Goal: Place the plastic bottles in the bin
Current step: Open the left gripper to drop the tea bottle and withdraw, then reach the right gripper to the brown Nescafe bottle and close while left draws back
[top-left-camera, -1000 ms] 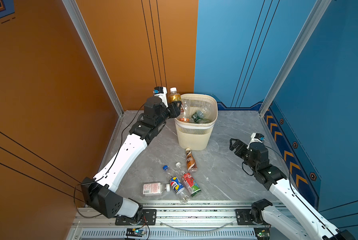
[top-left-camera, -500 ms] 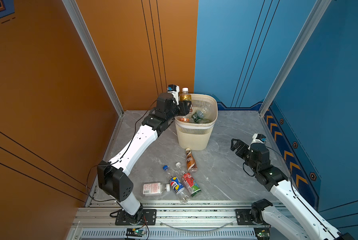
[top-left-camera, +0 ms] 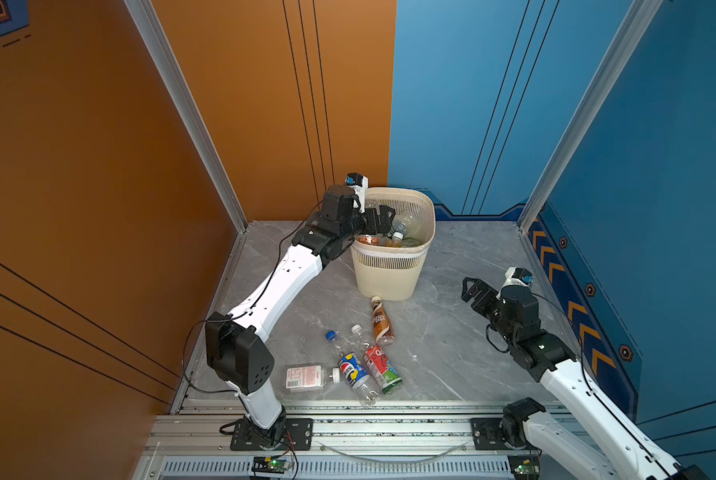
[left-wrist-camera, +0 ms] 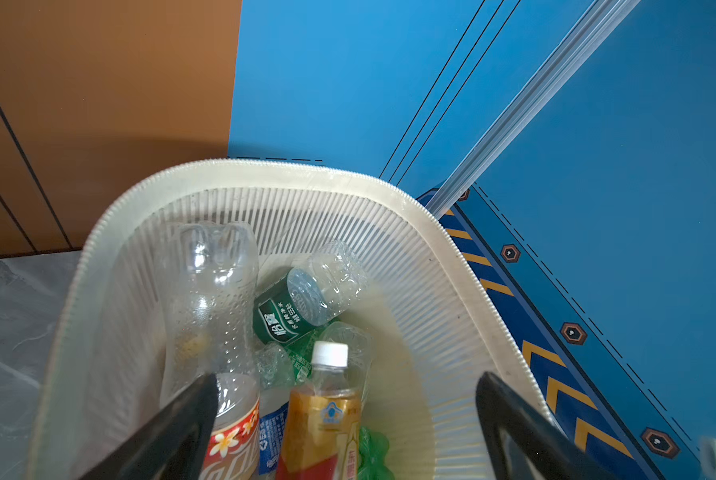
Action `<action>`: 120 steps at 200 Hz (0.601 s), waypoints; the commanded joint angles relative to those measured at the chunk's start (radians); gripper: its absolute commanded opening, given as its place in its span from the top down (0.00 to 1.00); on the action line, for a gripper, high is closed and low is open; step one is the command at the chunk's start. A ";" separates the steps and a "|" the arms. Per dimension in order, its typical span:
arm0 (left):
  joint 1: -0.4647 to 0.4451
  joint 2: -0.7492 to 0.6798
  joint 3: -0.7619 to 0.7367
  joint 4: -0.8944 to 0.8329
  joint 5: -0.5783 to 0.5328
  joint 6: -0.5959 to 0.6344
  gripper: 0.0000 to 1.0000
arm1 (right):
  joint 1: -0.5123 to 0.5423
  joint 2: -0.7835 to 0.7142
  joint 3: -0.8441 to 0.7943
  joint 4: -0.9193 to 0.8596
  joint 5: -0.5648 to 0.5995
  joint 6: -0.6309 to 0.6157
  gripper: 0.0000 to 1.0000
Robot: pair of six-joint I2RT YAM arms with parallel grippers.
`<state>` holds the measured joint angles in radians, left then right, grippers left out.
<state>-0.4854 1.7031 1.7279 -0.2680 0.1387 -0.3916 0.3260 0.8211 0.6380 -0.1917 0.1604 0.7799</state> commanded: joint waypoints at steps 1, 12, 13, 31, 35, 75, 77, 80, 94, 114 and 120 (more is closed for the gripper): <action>-0.007 -0.091 -0.013 0.009 -0.004 0.043 0.02 | -0.008 0.012 -0.007 -0.010 0.006 0.009 0.00; -0.005 -0.134 -0.053 0.031 -0.033 0.053 0.02 | -0.008 0.020 -0.008 -0.002 0.003 0.015 0.00; -0.005 -0.139 -0.058 0.034 -0.036 0.055 0.02 | -0.008 0.021 -0.008 -0.002 0.003 0.015 0.00; -0.002 -0.231 -0.157 0.070 -0.091 0.073 0.03 | -0.005 0.030 0.003 -0.006 -0.015 0.014 0.01; -0.003 -0.253 -0.181 0.103 -0.105 0.077 0.02 | -0.004 0.034 0.002 -0.005 -0.015 0.014 0.00; 0.010 -0.509 -0.575 0.138 -0.307 0.032 0.02 | 0.007 0.062 -0.004 -0.005 -0.030 0.020 0.00; 0.012 -0.521 -0.604 0.140 -0.315 0.029 0.02 | 0.009 0.063 -0.004 -0.004 -0.029 0.020 0.00; 0.015 -0.537 -0.639 0.141 -0.326 0.024 0.02 | 0.012 0.066 -0.007 -0.004 -0.028 0.019 0.00; 0.038 -0.601 -0.770 0.120 -0.346 -0.022 0.02 | 0.023 0.081 -0.011 0.002 -0.025 0.027 0.00; 0.077 -0.668 -0.855 0.057 -0.338 -0.076 0.02 | 0.046 0.110 0.003 0.001 -0.042 0.029 0.00; 0.082 -0.683 -0.873 0.049 -0.341 -0.080 0.02 | 0.060 0.119 0.007 -0.002 -0.037 0.023 0.00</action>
<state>-0.4358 1.0718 0.9298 -0.1524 -0.1379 -0.4068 0.3527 0.9119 0.6380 -0.1909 0.1417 0.7914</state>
